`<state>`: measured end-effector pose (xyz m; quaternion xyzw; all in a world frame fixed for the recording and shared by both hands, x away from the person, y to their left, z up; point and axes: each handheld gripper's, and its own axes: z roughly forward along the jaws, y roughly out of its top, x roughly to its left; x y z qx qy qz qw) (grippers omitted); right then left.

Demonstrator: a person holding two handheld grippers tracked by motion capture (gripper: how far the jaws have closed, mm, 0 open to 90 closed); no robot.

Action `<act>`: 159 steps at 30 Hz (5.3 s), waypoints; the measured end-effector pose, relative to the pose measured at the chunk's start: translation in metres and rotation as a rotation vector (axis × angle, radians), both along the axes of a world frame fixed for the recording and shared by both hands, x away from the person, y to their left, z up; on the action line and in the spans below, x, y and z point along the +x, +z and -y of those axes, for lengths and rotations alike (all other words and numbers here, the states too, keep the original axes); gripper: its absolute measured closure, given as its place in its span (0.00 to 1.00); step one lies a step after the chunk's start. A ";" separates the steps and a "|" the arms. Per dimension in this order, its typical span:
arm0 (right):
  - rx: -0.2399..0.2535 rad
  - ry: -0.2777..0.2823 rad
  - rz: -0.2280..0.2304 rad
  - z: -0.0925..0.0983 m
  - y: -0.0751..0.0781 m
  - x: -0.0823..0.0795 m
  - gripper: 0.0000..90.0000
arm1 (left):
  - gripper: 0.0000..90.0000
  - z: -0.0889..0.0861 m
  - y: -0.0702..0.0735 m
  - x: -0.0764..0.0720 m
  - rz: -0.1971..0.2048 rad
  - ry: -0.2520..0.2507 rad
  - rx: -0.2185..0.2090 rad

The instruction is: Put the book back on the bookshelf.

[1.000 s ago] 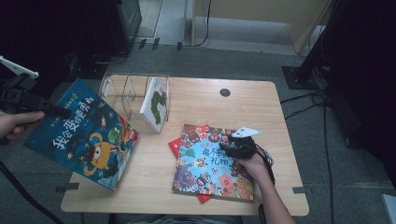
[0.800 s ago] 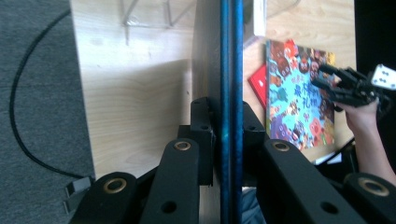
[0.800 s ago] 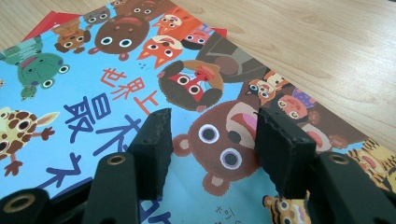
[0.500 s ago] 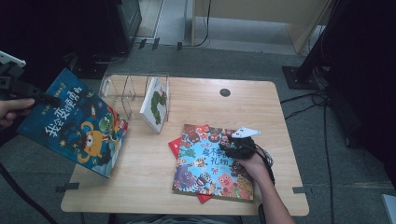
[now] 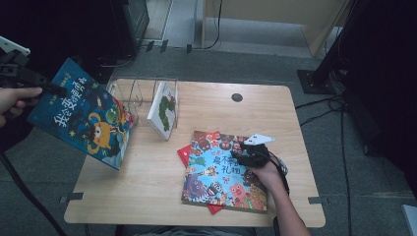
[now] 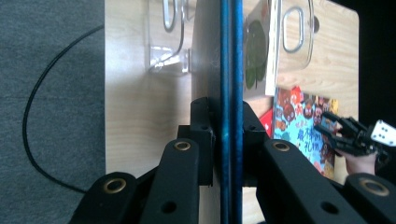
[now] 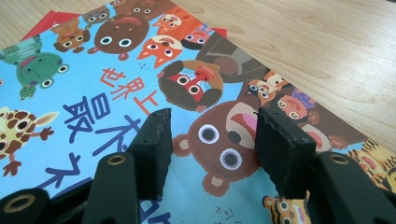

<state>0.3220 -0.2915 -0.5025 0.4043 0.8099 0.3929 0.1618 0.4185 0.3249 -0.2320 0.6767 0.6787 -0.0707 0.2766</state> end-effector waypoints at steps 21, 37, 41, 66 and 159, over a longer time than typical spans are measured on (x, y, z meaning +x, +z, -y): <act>-0.026 -0.003 0.014 -0.005 0.000 -0.002 0.46 | 0.91 0.007 -0.010 0.062 0.016 0.010 0.015; -0.025 -0.028 0.013 -0.005 -0.001 -0.006 0.46 | 0.92 0.000 -0.013 0.079 0.025 0.039 0.014; -0.024 -0.032 0.012 -0.006 -0.001 -0.007 0.46 | 0.92 0.006 -0.019 0.083 0.032 0.036 0.019; -0.023 -0.030 0.010 -0.005 -0.001 -0.007 0.46 | 0.59 0.007 -0.030 0.065 0.078 -0.001 -0.011; 0.054 -0.117 0.021 0.049 0.003 -0.032 0.61 | 0.81 0.209 -0.192 -0.062 0.239 -0.486 0.013</act>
